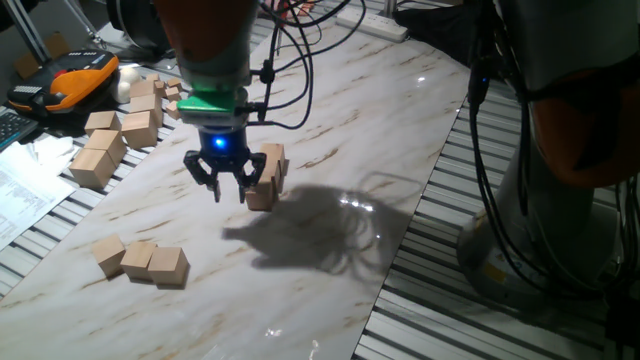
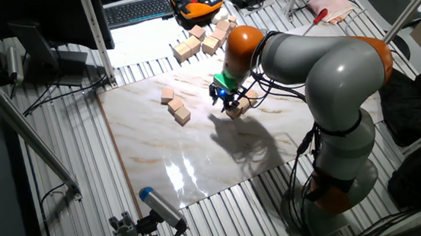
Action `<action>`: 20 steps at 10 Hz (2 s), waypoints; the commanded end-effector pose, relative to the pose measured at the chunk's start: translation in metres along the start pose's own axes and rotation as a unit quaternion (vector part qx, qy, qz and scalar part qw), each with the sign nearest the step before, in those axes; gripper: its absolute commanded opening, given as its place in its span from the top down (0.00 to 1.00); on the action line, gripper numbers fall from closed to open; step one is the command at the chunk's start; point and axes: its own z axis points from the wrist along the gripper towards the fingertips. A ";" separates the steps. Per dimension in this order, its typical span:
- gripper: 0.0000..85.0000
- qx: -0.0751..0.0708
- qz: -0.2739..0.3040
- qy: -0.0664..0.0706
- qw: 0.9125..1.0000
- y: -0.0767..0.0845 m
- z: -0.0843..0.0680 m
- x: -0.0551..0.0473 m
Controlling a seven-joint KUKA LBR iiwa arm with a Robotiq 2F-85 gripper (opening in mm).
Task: Stack the blocks into a pyramid shape
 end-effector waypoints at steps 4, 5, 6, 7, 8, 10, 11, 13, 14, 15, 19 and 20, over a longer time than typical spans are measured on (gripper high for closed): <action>1.00 0.027 -0.094 0.003 0.995 0.000 0.000 0.000; 1.00 0.038 -0.160 0.011 0.986 0.000 0.000 0.000; 1.00 0.043 -0.207 0.016 0.977 0.000 0.000 0.000; 1.00 0.044 -0.249 0.026 0.967 0.000 0.000 0.000; 1.00 0.050 -0.288 0.034 0.956 0.000 0.000 0.000; 1.00 0.045 -0.275 0.045 0.959 0.000 0.000 0.000; 1.00 0.044 -0.259 0.050 0.964 0.000 0.000 0.000; 0.80 0.038 -0.216 0.047 0.975 0.015 0.001 0.018; 0.60 0.041 -0.193 0.034 0.980 0.024 0.004 0.031; 0.60 0.043 -0.166 0.022 0.985 0.032 0.008 0.041; 0.20 0.025 -0.064 -0.001 0.998 0.046 0.028 0.057; 0.20 0.022 -0.054 -0.001 0.998 0.048 0.030 0.059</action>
